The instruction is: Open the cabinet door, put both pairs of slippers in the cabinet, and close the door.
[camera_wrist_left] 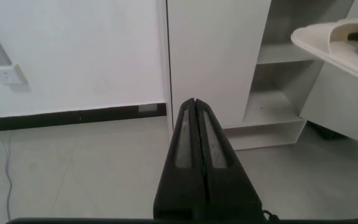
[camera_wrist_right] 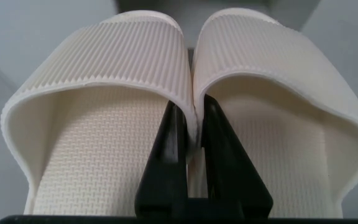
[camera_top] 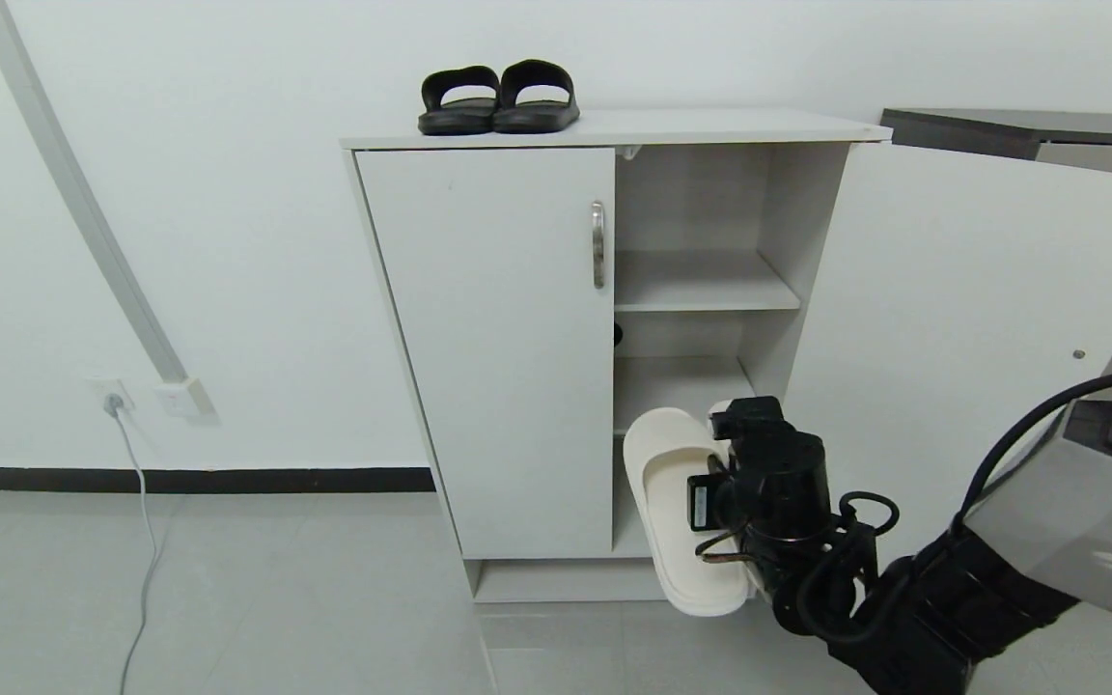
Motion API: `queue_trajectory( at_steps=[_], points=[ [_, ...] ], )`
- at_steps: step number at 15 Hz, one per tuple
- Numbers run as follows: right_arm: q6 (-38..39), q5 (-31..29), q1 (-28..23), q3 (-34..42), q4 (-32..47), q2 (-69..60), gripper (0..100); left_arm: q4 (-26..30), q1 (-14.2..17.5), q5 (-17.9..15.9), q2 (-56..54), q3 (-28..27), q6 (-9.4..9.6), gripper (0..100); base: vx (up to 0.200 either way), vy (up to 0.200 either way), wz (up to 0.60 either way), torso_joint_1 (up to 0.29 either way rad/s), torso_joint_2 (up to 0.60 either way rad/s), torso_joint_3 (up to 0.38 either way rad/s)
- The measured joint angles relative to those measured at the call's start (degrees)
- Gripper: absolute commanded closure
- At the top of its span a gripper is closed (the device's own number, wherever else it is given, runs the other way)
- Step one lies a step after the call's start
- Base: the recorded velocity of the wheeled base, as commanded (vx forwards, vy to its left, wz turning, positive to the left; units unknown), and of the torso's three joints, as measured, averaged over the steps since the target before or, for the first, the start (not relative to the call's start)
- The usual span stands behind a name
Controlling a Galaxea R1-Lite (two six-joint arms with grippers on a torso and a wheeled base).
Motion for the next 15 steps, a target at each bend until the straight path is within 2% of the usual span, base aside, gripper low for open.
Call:
queue_trajectory(
  at_steps=[2, 3, 4, 10, 13, 15],
  points=[
    [-0.13, -7.39, 0.01, -5.38, 0.0, 2.76, 100, 0.02, 0.0, 0.0, 0.0, 0.0, 0.02, 100, 0.0, 0.0, 0.0, 0.0, 0.0, 0.0],
    [-0.13, -8.58, 0.0, -7.22, 0.02, 4.11, 100, 0.02, 0.0, -0.02, 0.0, 0.0, 0.02, 100, 0.0, 0.0, 0.0, 0.0, 0.0, 0.0],
    [-0.11, -8.78, 0.0, -8.05, 0.02, 4.96, 100, 0.0, 0.0, -0.02, 0.0, 0.0, 0.02, 100, 0.0, 0.0, 0.0, 0.0, 0.0, 0.0],
    [-0.13, -8.84, -0.07, -8.81, 0.0, 6.75, 100, -0.06, 0.13, -0.04, 0.0, 0.0, 0.05, 100, 0.0, -0.2, 0.0, 0.004, 0.0, 0.005],
    [0.0, -8.53, 0.11, -8.92, -0.16, 7.55, 100, -0.02, 0.04, -0.04, 0.0, -0.02, 0.11, 100, 0.0, 0.0, 0.0, 0.0, 0.0, 0.0],
    [0.24, -5.35, 0.2, -8.63, -1.08, 8.02, 100, 0.02, -0.07, 0.0, 0.0, 0.0, 0.13, 100, 0.0, 0.0, 0.0, 0.0, 0.0, 0.0]
  ],
)
